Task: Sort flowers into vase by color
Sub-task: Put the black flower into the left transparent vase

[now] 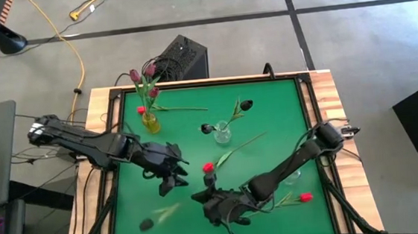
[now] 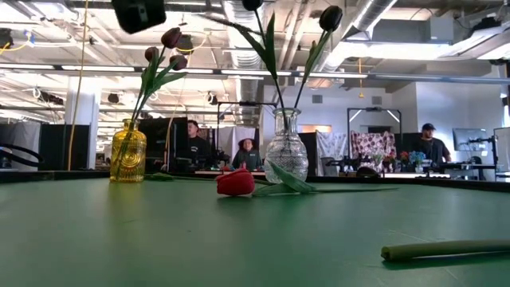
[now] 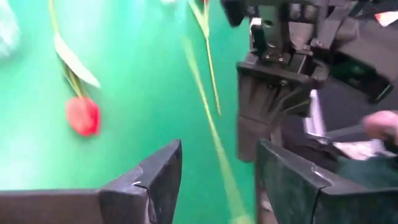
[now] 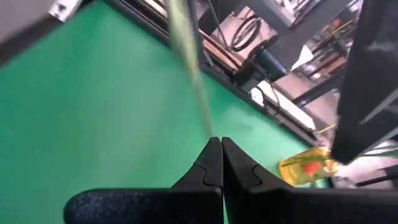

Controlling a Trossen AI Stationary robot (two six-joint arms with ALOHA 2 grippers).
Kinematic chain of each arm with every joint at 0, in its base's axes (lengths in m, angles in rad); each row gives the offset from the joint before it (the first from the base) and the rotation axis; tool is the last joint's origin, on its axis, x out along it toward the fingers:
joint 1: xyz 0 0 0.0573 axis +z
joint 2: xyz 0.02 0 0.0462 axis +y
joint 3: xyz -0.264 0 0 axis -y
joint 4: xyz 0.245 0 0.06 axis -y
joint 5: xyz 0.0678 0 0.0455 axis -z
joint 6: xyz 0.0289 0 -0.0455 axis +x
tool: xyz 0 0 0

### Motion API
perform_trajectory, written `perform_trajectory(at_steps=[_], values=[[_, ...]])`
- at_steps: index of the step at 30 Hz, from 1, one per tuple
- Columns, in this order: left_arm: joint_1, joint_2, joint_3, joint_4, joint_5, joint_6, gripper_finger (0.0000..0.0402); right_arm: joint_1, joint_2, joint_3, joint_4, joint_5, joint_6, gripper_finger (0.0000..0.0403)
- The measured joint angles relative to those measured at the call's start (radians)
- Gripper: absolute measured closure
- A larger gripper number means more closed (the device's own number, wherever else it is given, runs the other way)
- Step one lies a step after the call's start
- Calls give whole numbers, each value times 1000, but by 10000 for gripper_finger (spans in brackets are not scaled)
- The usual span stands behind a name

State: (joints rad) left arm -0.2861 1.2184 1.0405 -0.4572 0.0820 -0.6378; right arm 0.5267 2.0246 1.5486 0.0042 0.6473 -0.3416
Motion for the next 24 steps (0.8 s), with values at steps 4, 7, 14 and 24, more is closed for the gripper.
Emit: perform_trajectory(at_steps=[4, 7, 14, 24], values=[[-41, -73, 0, 1, -165, 143, 210, 2, -44, 0, -48, -49, 94, 386], [-85, -134, 0, -34, -291, 222, 215, 0, -71, 0, -128, -112, 203, 386], [-188, -164, -8, -157, -373, 251, 226, -59, -57, 0, -211, -318, 547, 329], [-302, -140, -135, -90, -454, 217, 229, -111, 68, 0, -232, -377, 759, 217]])
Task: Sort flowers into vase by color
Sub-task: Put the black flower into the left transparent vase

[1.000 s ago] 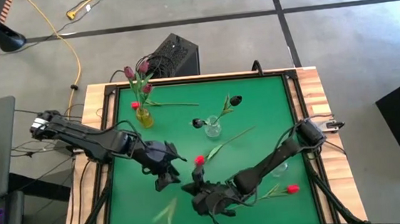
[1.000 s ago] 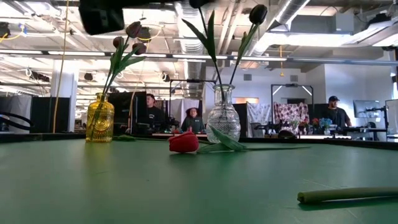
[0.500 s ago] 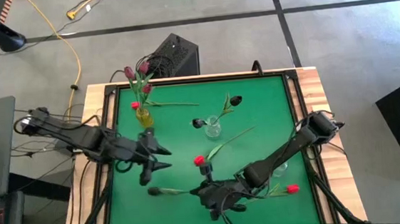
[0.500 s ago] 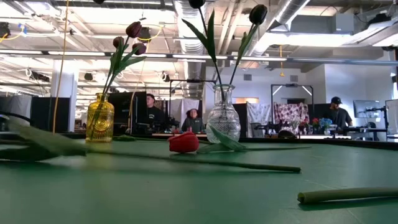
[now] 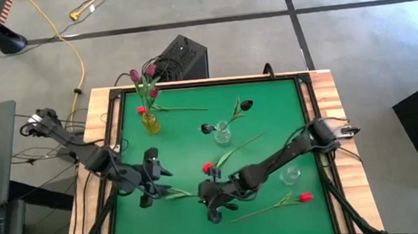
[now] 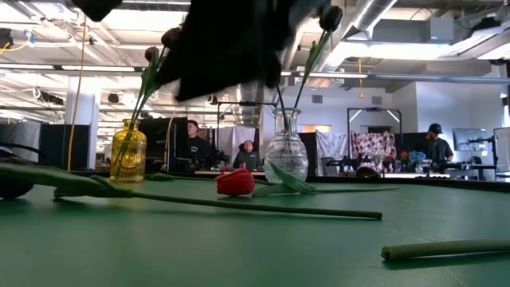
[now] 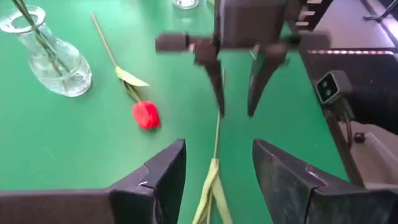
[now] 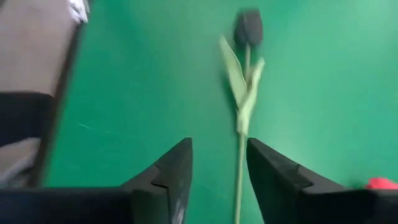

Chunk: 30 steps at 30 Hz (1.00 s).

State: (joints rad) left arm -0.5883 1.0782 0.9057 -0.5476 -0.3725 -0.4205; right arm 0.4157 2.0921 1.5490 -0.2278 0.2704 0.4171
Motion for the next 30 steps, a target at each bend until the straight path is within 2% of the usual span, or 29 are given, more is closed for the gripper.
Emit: perform_trajectory(at_steps=[6, 19, 22, 28, 30], values=[[-5, 0, -42, 52, -6, -1, 229, -19, 103, 0, 31, 37, 31, 202], [-5, 0, -46, 61, 10, 16, 229, -4, 210, 5, 129, 70, 28, 237], [-5, 0, -46, 61, 10, 27, 229, 10, 213, 5, 125, 99, 29, 262], [-5, 0, -46, 62, 9, 35, 229, 20, 192, 1, 107, 125, 28, 364], [-5, 0, -46, 72, 9, 40, 229, 14, 173, -1, 93, 117, 23, 379]])
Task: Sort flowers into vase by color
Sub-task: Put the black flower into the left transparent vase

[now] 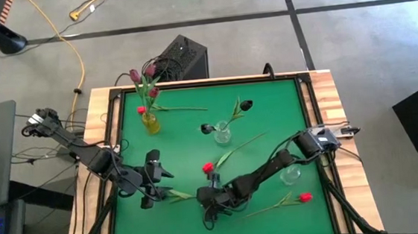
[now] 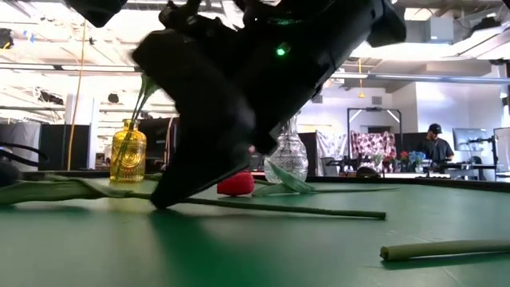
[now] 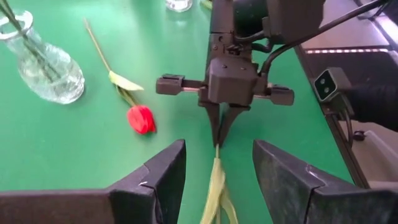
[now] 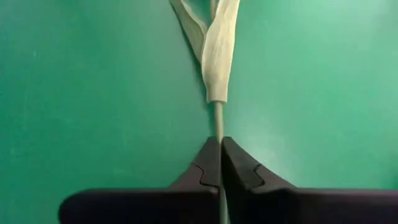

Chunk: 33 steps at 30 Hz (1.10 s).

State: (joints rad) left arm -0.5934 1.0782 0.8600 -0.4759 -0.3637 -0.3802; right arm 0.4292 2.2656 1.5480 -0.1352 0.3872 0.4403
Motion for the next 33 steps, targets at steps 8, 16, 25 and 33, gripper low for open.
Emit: perform_trajectory(at_steps=[8, 16, 25, 33], values=[[0, -62, 0, 47, -27, 77, 229, 3, -141, 0, -75, 5, -63, 377], [31, -286, -136, 212, -137, 168, 229, 81, -321, -157, 140, -55, -189, 379], [161, -313, -471, 943, 101, 211, 229, 137, -512, -422, 832, -65, -363, 379], [141, -46, -449, 1307, 148, 347, 229, 76, -511, -440, 952, 17, -370, 378]])
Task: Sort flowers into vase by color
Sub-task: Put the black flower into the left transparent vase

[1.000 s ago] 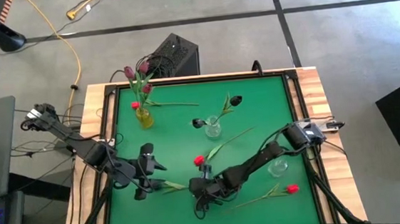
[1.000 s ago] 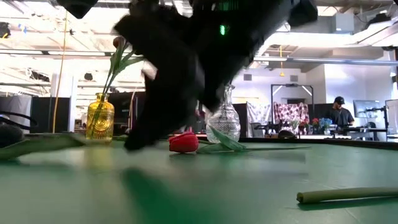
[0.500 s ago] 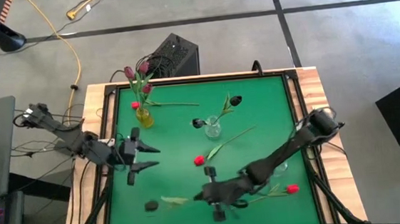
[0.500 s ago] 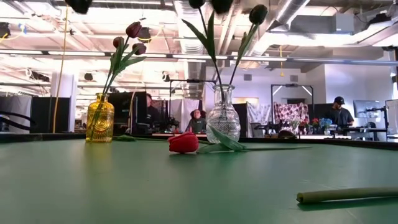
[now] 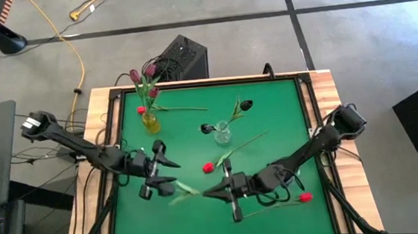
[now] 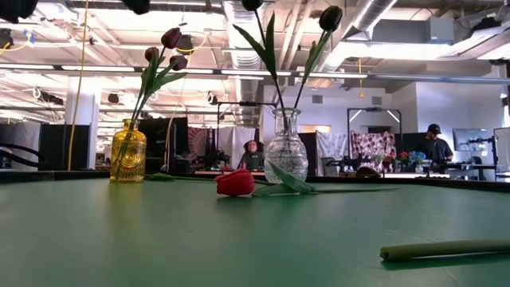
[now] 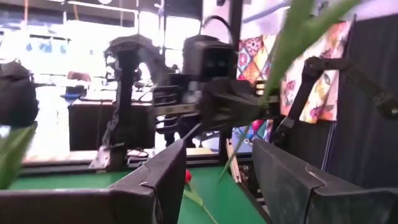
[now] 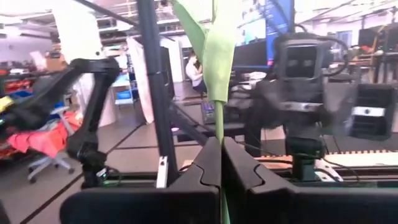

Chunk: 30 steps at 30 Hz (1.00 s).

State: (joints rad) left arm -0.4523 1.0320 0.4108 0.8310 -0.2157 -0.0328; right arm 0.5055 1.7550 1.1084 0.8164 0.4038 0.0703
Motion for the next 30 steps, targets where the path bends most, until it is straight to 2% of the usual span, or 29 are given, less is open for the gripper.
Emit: perform_trajectory(at_steps=[5, 13, 21, 30], values=[[-9, 147, 90, 86, -40, 92, 229, -31, 1, 0, -3, -5, 0, 378], [-9, 284, 200, 107, -57, 166, 229, -67, 1, 0, -17, -8, -1, 378], [-8, 290, 232, 112, -60, 201, 233, -69, 1, 0, -32, -8, -14, 378], [-8, 289, 232, 111, -42, 209, 303, -76, 1, 0, -14, -7, -45, 377]])
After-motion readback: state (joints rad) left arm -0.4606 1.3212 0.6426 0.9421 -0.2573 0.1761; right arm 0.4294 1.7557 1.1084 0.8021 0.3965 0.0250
